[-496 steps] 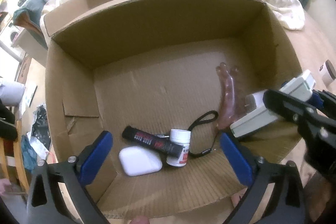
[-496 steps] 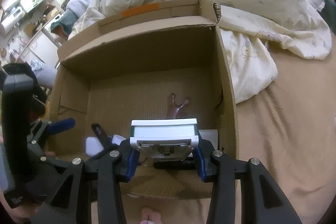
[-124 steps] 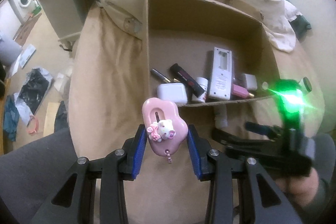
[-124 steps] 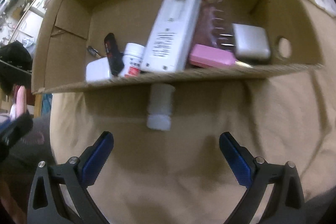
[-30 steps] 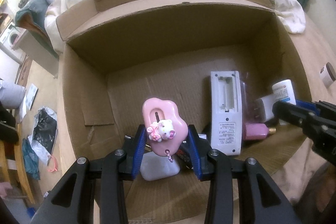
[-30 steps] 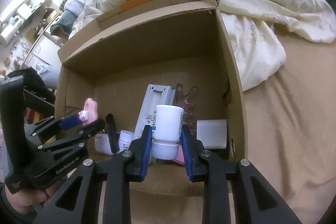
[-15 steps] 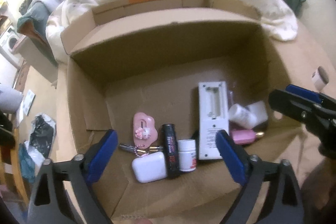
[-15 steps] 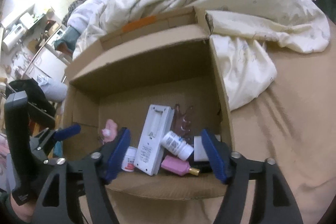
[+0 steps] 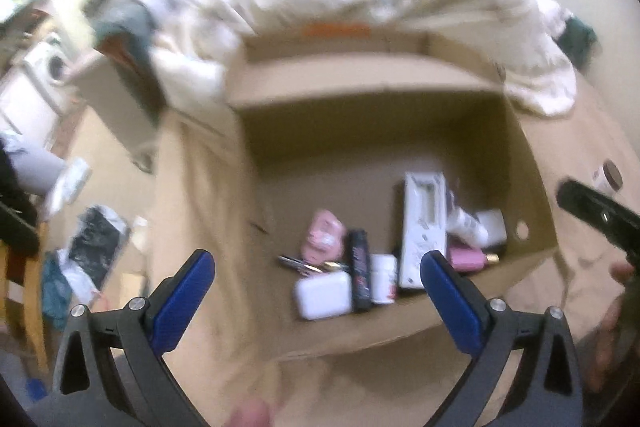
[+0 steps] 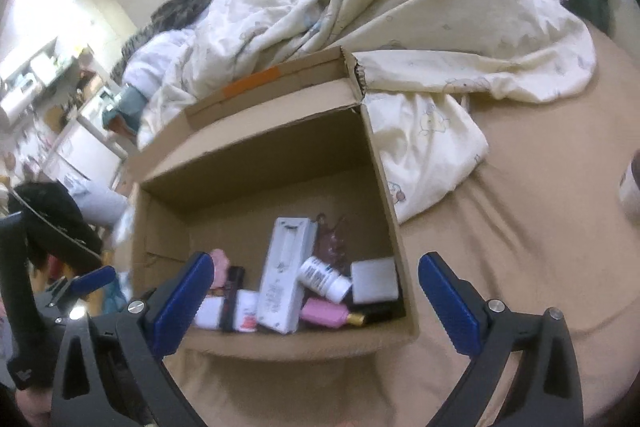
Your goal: Organize rigid objects
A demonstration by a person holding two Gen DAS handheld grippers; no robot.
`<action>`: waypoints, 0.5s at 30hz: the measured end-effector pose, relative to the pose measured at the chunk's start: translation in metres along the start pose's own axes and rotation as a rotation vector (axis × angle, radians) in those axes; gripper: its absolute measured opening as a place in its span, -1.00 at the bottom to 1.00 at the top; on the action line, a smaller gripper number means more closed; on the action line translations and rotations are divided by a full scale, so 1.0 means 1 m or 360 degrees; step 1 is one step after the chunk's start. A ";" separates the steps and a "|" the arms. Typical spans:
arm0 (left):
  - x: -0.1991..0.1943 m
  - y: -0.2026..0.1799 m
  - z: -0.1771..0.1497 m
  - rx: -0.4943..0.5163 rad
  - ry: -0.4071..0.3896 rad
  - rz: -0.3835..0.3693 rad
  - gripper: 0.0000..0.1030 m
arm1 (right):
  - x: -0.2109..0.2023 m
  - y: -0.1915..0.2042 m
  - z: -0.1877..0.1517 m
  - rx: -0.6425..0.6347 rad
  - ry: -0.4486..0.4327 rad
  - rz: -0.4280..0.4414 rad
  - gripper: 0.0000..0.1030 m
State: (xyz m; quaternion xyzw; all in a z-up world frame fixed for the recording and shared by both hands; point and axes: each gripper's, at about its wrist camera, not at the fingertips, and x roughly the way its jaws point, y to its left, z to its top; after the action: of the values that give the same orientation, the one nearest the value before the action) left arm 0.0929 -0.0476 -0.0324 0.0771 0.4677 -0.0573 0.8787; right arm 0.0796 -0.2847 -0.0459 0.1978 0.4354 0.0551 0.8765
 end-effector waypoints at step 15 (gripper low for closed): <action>-0.104 0.036 -0.048 -0.0164 -0.0385 -0.0011 0.99 | -0.092 0.031 -0.048 -0.0225 -0.0329 -0.0071 1.00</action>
State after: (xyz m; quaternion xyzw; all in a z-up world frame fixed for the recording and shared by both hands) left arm 0.0022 0.0002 0.0303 0.0228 0.3608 -0.0451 0.9313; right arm -0.0127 -0.2667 0.0082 0.1304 0.3420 0.0455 0.9295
